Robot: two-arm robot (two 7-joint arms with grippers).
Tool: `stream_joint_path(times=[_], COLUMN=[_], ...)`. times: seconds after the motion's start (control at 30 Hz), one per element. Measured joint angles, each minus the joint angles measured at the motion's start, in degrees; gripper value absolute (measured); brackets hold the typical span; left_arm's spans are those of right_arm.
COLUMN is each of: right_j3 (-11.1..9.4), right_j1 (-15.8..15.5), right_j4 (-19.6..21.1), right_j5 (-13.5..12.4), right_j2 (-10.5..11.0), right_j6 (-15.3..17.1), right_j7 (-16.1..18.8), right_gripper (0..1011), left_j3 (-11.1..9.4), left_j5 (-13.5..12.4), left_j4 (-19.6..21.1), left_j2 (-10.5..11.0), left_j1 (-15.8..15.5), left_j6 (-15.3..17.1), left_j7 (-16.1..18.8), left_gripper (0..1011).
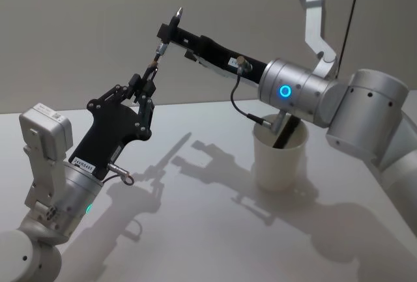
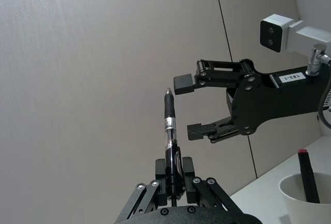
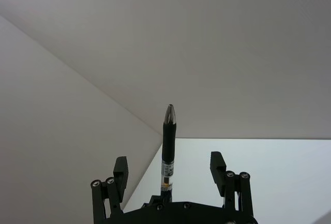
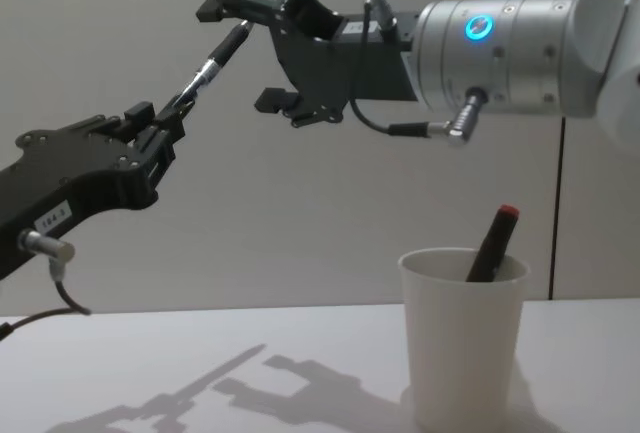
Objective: Place the pen into the pen holder.
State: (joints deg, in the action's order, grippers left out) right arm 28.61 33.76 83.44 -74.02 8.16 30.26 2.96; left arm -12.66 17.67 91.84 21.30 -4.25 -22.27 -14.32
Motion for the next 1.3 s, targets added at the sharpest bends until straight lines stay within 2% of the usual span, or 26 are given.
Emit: stream_joint_path(times=[0.77,1.3], right_j3=[2.13,2.87], right_j1=[3.15,3.93], right_j4=[-4.9,-6.2], right_j5=[4.58,6.12], right_j2=[-2.34,-2.85], right_j6=[-0.03,-0.14], right_j7=[3.6,4.71], right_gripper=[1002,1002], left_j3=[0.73,0.99], left_j5=[1.0,1.22], left_j4=[0.31,0.21], left_j2=[0.33,0.4], left_j1=[0.48,0.59], left_j6=[0.72,0.71], left_j7=[-1.32,-1.54], left_gripper=[183,183])
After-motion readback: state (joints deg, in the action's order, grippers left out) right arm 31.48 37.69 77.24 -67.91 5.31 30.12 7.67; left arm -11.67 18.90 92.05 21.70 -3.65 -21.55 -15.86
